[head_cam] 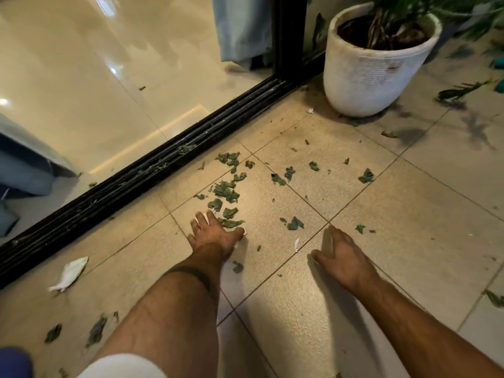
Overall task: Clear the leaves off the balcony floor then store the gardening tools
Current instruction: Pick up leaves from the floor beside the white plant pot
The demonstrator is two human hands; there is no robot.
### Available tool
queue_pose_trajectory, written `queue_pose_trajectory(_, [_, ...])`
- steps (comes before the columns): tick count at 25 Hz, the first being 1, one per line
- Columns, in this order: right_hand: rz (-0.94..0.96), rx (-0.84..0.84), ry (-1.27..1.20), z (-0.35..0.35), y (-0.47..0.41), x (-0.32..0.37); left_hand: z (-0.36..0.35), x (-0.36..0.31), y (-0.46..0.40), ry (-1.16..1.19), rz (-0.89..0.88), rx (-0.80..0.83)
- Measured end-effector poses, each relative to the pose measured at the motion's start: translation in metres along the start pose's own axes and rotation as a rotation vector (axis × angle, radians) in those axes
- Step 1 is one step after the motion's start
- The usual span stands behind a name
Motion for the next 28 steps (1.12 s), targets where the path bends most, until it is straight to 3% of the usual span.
queue_pose_trajectory(2, [0.022,0.022,-0.025,-0.011,0.003,0.008,-0.012,-0.017,0.005,-0.017,-0.092,-0.015])
queue_pose_trajectory(5, [0.034,-0.011,-0.048,-0.011,0.002,0.009,-0.04,-0.083,0.043,-0.091,-0.446,-0.022])
queue_pose_trajectory(7, [0.029,-0.08,-0.047,0.0,-0.003,0.006,-0.031,-0.112,0.056,-0.113,-0.576,-0.146])
queue_pose_trajectory(10, [0.006,-0.129,0.008,0.014,-0.004,0.001,0.016,-0.106,0.016,-0.012,-0.452,-0.321])
queue_pose_trajectory(13, [-0.003,-0.136,0.012,0.023,-0.001,0.009,0.029,-0.072,-0.042,0.048,-0.256,-0.22])
queue_pose_trajectory(16, [0.014,-0.168,-0.012,0.023,-0.013,0.021,0.011,-0.08,-0.054,-0.007,-0.379,-0.095])
queue_pose_trajectory(19, [0.019,-0.188,-0.037,0.021,-0.026,0.03,0.013,-0.108,-0.035,-0.075,-0.613,-0.247])
queue_pose_trajectory(22, [0.007,-0.225,-0.048,0.024,-0.036,0.031,0.044,-0.118,-0.05,0.048,-0.553,-0.389])
queue_pose_trajectory(28, [0.006,-0.231,-0.05,0.014,-0.045,0.039,0.055,-0.115,-0.13,0.067,-0.33,-0.092])
Point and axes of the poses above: each hand's wrist, its own y-axis away from the middle knuckle, its own z-axis out of the back of the hand, x = y × z, the point moved 10 cm from there along -y, towards the middle knuckle
